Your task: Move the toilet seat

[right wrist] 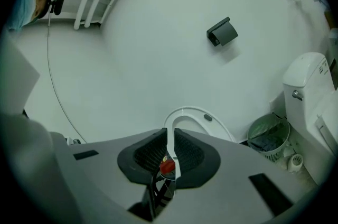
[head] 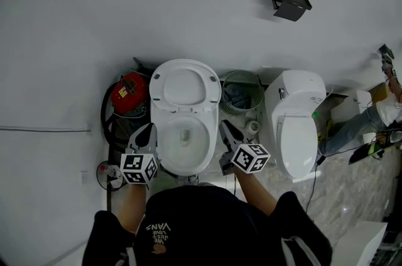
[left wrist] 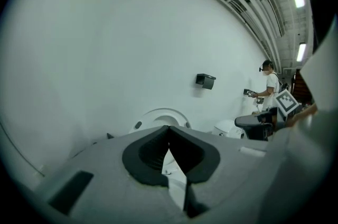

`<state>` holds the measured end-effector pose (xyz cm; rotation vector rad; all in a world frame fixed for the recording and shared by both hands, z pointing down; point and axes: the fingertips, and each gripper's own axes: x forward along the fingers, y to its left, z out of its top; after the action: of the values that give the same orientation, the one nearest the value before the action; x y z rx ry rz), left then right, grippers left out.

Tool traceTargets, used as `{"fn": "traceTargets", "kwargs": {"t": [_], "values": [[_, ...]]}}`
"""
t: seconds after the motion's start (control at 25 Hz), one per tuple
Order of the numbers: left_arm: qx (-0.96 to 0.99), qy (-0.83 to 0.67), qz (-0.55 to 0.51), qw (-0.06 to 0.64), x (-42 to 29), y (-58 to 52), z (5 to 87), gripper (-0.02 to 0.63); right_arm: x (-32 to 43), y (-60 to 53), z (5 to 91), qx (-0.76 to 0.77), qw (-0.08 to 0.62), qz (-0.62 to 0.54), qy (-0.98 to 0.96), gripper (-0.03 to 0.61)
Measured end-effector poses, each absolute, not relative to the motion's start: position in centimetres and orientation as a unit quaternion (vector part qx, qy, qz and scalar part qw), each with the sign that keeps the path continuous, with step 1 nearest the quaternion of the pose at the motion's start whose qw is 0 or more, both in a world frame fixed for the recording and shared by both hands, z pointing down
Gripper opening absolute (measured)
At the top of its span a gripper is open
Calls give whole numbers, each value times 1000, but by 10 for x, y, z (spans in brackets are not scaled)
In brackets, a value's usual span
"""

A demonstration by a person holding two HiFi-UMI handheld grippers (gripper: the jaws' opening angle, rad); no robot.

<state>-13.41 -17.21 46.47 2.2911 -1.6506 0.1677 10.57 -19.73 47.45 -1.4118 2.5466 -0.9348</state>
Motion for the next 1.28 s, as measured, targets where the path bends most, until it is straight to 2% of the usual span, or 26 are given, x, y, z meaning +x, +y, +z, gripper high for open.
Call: {"fn": "traceTargets", "kwargs": {"t": [0.12, 0.48, 1.28], "values": [[805, -567, 65, 159, -125, -157, 468, 2, 99, -192, 472, -451, 44, -297, 840, 1], [829, -530, 75, 160, -115, -133, 465, 2, 82, -175, 462, -456, 55, -287, 841, 0], [871, -470, 79, 120, -159, -42, 441, 2, 46, -46, 447, -527, 66, -266, 805, 0]]}}
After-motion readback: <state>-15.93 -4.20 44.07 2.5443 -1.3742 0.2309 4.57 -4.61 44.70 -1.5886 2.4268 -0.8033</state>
